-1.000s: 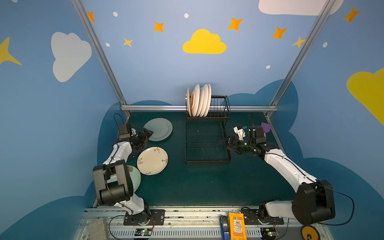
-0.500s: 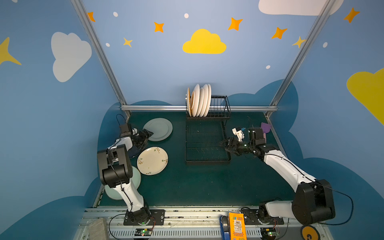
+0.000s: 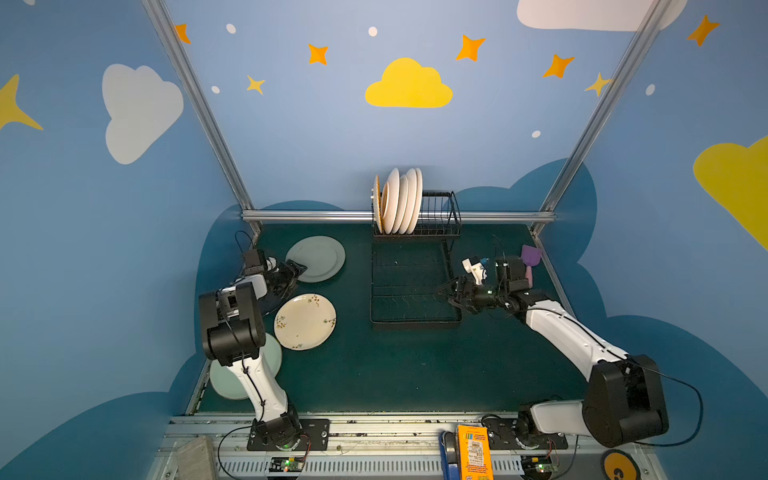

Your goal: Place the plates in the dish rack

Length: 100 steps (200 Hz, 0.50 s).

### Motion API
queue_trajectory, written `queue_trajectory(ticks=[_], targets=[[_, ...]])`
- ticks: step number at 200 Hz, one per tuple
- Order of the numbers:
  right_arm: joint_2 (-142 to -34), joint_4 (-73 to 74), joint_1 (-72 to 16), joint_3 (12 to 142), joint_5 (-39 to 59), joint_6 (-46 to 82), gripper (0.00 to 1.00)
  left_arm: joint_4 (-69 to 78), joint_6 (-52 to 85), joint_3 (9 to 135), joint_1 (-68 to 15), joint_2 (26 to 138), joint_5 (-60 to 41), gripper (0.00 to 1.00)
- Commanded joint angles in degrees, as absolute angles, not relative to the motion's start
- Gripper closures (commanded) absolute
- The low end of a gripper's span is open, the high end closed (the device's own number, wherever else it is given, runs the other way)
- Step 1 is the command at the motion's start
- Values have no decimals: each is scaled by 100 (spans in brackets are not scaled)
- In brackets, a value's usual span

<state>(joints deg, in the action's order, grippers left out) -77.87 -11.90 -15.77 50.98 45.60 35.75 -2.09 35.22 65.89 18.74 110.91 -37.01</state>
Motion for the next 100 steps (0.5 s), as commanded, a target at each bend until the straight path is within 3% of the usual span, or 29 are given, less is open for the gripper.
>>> queue_trajectory(ticks=[1,100], targets=[[-7772,-1078,-1597,5001,4658,3590,9,145,3671,6724,1897,11258,-3803,27],[-7673,-1134,-1582,4915,4597,3617,9,1720,4669,6448,1830,11893,-3939,40]])
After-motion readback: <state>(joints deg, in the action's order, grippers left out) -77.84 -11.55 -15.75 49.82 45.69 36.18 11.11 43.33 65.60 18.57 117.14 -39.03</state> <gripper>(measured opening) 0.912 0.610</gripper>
